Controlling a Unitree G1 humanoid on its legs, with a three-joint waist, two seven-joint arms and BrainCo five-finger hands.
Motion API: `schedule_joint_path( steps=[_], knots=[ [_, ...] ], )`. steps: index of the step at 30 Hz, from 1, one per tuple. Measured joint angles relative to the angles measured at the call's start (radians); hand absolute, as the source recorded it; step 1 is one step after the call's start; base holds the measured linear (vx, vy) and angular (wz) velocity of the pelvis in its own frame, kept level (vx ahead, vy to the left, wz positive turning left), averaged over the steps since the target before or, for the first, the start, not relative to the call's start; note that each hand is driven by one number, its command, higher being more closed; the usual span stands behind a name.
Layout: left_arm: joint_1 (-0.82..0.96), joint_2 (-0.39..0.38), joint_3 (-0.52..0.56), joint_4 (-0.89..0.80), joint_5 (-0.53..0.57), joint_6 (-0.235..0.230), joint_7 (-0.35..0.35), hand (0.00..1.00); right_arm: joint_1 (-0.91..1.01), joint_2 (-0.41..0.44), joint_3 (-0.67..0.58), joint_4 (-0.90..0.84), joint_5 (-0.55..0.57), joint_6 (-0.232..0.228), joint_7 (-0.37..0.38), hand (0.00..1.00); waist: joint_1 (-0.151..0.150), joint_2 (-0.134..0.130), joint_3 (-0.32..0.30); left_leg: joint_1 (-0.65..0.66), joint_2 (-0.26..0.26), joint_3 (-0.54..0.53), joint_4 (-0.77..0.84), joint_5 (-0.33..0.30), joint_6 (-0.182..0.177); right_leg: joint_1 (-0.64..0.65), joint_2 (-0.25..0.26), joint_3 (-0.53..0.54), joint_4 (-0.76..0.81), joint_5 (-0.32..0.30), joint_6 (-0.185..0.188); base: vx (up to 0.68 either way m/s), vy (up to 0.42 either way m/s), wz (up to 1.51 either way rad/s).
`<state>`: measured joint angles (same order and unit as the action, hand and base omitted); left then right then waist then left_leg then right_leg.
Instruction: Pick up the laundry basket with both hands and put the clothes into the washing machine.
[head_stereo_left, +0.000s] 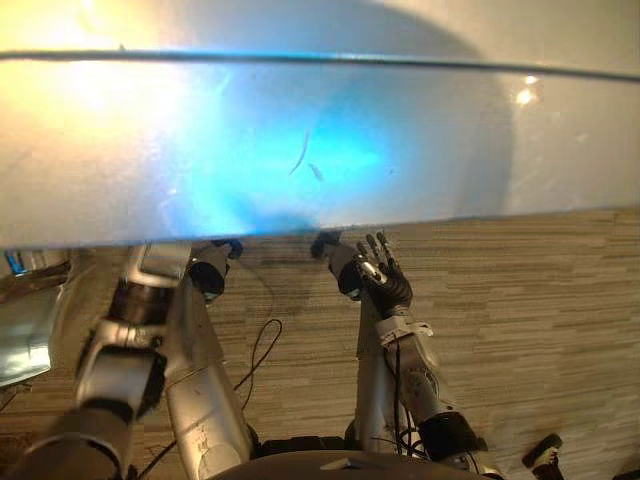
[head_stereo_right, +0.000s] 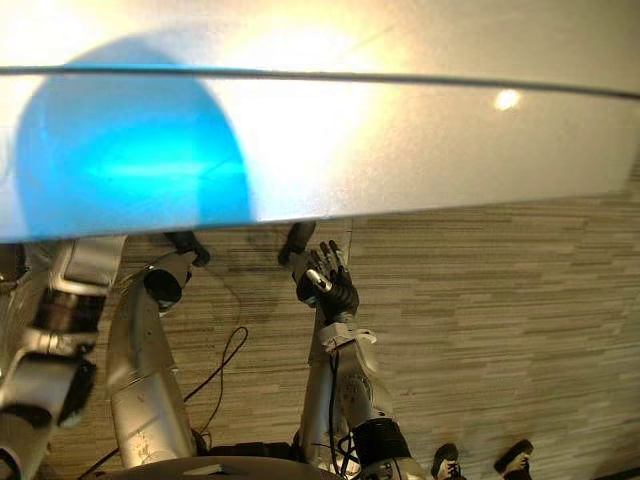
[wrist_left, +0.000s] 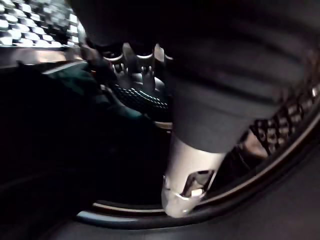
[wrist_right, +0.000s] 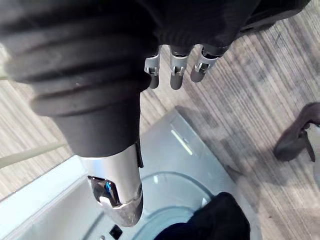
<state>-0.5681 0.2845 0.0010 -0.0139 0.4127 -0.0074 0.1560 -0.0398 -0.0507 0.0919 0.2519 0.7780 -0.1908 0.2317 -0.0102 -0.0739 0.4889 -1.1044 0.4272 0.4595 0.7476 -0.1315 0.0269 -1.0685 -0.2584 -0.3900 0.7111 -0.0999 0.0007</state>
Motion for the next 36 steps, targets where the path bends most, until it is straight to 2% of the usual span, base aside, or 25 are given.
schedule_joint_path(
  steps=[4, 7, 10, 12, 17, 25, 33, 36],
  knots=[
    [0.103, -0.118, 0.019, -0.1, -0.077, -0.002, 0.038, 0.0, -0.004, 0.005, 0.004, 0.01, -0.03, 0.003, -0.004, 0.0, 0.011, 0.001, 0.0, 0.004, -0.021, -0.038, -0.023, 0.016, -0.018, 0.02, -0.012, -0.022, 0.013, -0.027, -0.004, -0.02, -0.058, 0.24],
    [0.169, -0.172, 0.018, -0.132, -0.099, -0.003, 0.037, 0.0, -0.005, 0.006, 0.004, 0.023, -0.039, 0.005, -0.017, 0.0, 0.017, 0.002, -0.001, 0.005, -0.026, -0.048, -0.034, 0.026, -0.023, 0.023, -0.014, -0.03, 0.017, -0.036, -0.004, -0.02, -0.05, 0.13],
    [0.265, -0.223, 0.019, -0.13, -0.174, -0.005, 0.013, 0.0, -0.024, 0.005, 0.003, 0.045, -0.041, 0.021, -0.025, 0.0, 0.026, 0.005, -0.003, 0.006, -0.026, -0.054, -0.035, 0.032, -0.02, 0.023, -0.014, -0.032, 0.029, -0.041, -0.009, -0.01, -0.06, 0.04],
    [0.305, -0.259, 0.019, -0.105, -0.261, -0.007, -0.015, 0.0, -0.028, 0.006, 0.0, 0.062, -0.043, 0.025, -0.033, 0.0, 0.04, 0.009, -0.005, 0.005, -0.026, -0.06, -0.035, 0.039, -0.026, 0.023, -0.014, -0.034, 0.037, -0.044, -0.013, 0.0, -0.063, 0.04],
    [0.33, -0.27, 0.019, -0.029, -0.35, -0.016, -0.035, 0.0, -0.047, 0.013, -0.01, 0.089, -0.072, 0.027, -0.063, 0.0, 0.053, 0.021, -0.02, -0.003, -0.026, -0.075, -0.034, 0.04, -0.024, 0.024, -0.014, -0.045, 0.047, -0.052, -0.023, 0.0, -0.047, 0.05],
    [0.411, -0.294, -0.007, 0.044, -0.526, -0.045, -0.098, 0.0, -0.047, 0.011, -0.018, 0.162, -0.079, 0.025, -0.071, 0.0, 0.07, 0.035, -0.094, -0.006, -0.029, -0.095, -0.044, 0.049, -0.035, 0.03, -0.018, -0.063, 0.065, -0.078, -0.029, 0.0, -0.05, 0.06],
    [0.423, -0.289, -0.068, 0.096, -0.61, -0.047, -0.13, 0.0, -0.055, 0.002, -0.015, 0.206, -0.081, 0.024, -0.091, 0.0, 0.07, 0.039, -0.098, 0.008, -0.031, -0.112, -0.073, 0.073, -0.039, 0.059, -0.013, -0.091, 0.054, -0.083, -0.03, 0.0, -0.052, 0.06],
    [0.427, -0.289, -0.095, 0.11, -0.646, -0.047, -0.146, 0.0, -0.06, -0.003, -0.013, 0.233, -0.126, 0.024, -0.091, 0.0, 0.072, 0.042, -0.112, 0.01, -0.027, -0.133, -0.07, 0.074, -0.038, 0.085, -0.004, -0.109, 0.044, -0.082, -0.032, 0.0, -0.031, 0.05]
  ],
)
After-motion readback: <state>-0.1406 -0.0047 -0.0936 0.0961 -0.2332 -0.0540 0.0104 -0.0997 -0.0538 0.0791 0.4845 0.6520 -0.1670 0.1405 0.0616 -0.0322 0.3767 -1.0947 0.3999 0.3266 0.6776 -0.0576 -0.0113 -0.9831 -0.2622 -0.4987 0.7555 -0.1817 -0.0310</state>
